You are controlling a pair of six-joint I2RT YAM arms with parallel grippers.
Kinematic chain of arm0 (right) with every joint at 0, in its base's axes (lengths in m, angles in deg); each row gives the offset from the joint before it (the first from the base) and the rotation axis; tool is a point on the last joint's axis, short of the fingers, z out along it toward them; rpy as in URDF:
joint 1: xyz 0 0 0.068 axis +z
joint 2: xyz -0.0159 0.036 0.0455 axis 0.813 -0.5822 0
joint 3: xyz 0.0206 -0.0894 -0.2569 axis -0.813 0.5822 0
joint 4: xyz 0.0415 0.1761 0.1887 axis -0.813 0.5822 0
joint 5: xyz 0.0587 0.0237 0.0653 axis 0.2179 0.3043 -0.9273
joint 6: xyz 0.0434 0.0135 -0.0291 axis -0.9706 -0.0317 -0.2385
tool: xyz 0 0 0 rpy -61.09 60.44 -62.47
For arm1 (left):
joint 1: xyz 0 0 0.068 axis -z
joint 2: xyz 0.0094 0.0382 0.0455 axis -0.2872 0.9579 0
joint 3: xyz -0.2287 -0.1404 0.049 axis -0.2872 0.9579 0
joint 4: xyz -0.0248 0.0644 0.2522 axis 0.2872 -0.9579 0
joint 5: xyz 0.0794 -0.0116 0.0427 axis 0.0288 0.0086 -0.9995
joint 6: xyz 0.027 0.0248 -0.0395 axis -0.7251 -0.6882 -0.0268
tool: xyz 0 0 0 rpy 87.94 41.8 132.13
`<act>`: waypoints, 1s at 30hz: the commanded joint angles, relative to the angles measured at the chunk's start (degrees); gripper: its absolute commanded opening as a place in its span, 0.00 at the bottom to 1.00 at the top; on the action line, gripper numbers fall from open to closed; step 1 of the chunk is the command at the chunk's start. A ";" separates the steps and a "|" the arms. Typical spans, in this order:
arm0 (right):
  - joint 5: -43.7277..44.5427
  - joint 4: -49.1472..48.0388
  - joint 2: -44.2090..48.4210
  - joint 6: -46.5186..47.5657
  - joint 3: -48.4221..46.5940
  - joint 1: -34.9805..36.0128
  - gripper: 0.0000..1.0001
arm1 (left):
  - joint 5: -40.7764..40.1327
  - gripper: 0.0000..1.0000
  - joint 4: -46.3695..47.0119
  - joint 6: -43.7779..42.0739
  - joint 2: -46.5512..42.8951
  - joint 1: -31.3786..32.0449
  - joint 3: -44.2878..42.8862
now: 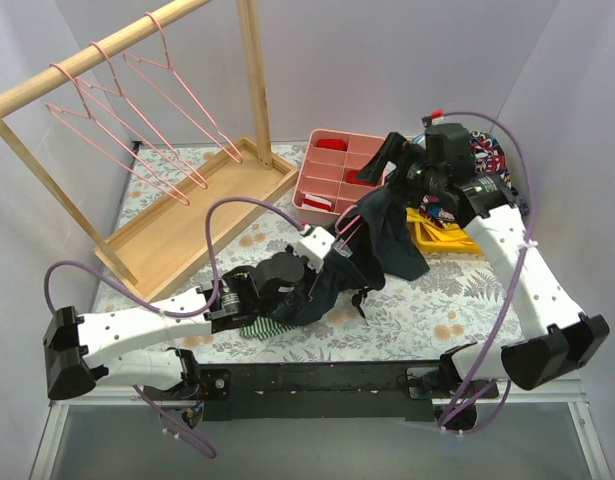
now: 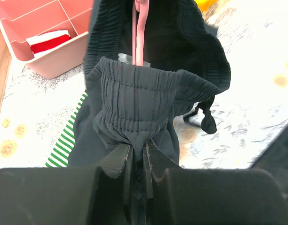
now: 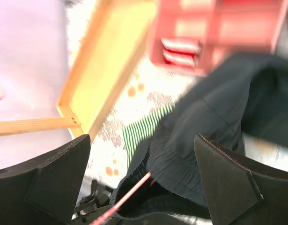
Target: Place the shorts on the hanger
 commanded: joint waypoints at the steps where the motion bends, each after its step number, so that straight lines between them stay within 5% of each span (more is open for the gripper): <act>1: 1.21 -5.92 5.35 11.18 -4.62 0.05 0.99 | 7.43 0.00 -6.42 5.73 -5.08 -3.00 -6.92; 6: -2.05 -11.03 10.01 19.54 -4.44 0.05 0.96 | 13.43 0.00 -17.84 8.37 -5.18 -7.93 -19.66; 15: -1.70 -10.32 14.14 25.00 -0.14 0.31 0.92 | 12.56 0.00 -35.26 10.39 2.20 -8.55 -46.30; 21: 4.36 -8.66 15.29 22.63 0.83 0.22 0.91 | 12.11 0.00 -32.28 16.45 0.28 -8.55 -43.60; 30: 12.19 -4.35 16.70 20.87 1.36 0.22 0.91 | 0.09 0.00 -21.21 24.63 -4.12 -8.55 -36.04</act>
